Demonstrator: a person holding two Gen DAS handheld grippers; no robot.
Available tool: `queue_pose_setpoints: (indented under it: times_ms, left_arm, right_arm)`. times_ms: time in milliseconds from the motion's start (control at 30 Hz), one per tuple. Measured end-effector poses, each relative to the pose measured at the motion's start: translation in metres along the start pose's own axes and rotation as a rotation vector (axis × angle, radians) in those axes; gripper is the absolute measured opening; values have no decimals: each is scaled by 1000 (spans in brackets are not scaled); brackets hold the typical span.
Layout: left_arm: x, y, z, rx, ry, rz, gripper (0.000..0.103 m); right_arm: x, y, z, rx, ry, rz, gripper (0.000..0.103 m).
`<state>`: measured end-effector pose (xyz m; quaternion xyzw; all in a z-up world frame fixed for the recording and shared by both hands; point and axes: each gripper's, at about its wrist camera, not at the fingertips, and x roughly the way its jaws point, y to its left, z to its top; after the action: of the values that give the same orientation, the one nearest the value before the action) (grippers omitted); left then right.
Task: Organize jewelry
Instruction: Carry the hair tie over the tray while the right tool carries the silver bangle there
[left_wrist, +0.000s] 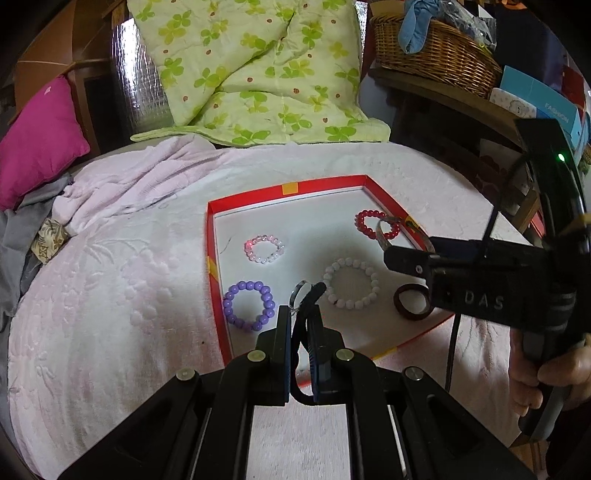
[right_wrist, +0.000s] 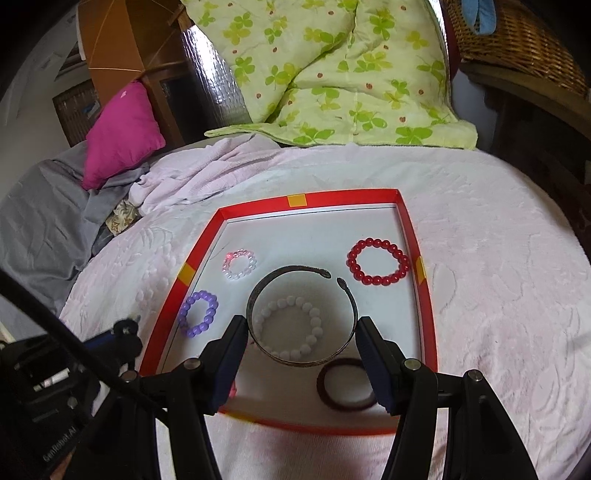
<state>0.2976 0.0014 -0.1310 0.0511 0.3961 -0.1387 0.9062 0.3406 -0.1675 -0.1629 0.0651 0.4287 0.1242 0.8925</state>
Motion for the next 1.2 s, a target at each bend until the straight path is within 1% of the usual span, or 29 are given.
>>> queue_pose_setpoints:
  times_ms: [167,300,500,667,833,1100,1200]
  left_arm:
    - [13,3,0,0,6,-30,9]
    - [24,9,0,-9,21,-69,9]
    - [37,10,3,-5,41,-88,9]
    - [48,7,5,2,56,-91,9]
    - [56,1,5,31,59,-67,9]
    - [70,1,7,44,69,-39,9]
    - [75,2,8,46,72,-33,9]
  right_arm:
    - [15,-6,9,20,26,11,63]
    - [28,-8,18,36,43,22,63]
    - [50,-8,31,59,69,30,63]
    - [71,-11,42,81,98,49,63]
    - [90,-18,50,128,120,60,63]
    - [107,-23,51,149,138,60,63]
    - [110,-23,51,146,132,55,63]
